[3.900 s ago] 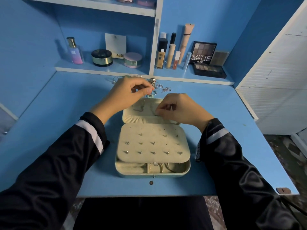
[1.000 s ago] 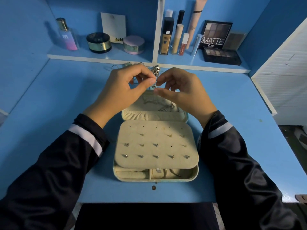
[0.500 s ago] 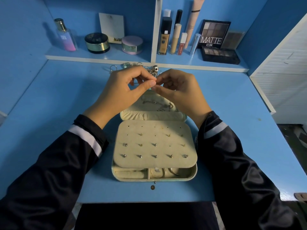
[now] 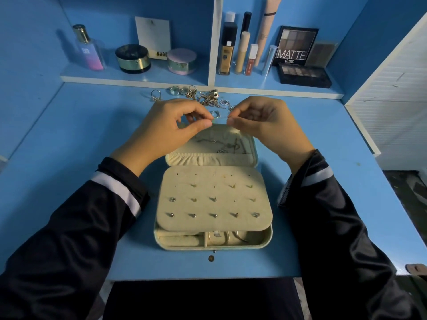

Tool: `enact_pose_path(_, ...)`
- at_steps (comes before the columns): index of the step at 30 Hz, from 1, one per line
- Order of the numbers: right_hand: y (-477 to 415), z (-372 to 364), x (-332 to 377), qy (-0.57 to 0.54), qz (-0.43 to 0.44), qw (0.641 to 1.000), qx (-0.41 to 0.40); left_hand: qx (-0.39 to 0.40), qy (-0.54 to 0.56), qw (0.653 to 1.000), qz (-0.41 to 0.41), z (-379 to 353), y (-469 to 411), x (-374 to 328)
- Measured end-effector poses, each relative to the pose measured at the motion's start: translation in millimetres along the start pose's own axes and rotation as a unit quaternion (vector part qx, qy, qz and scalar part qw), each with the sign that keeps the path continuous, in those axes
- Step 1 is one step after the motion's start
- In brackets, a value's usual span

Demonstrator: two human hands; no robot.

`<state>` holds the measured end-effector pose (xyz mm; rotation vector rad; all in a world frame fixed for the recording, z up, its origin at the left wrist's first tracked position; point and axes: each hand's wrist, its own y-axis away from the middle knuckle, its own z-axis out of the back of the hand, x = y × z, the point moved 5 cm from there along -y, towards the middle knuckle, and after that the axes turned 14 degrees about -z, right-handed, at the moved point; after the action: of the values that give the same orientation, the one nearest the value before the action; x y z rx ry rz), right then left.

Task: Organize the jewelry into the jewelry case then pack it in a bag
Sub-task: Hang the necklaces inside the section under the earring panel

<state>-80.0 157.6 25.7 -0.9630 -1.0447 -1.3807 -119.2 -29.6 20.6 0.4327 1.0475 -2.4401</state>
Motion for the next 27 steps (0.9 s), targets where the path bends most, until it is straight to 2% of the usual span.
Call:
enact_pose_path(9,1,16,-9,0.092,-0.046,0.994,-0.023,0.016,0.031,0.998,0.055,-9,1,6)
enact_pose_path(18,-7,17,-22,0.17,-0.064,0.978,-0.105,0.066,-0.059,0.996,0.026,-24,-13,8)
enact_pose_path(27,-9,16,-23,0.18,-0.063,0.97,-0.152,0.074,-0.099,0.992,-0.008,-31,-21,6)
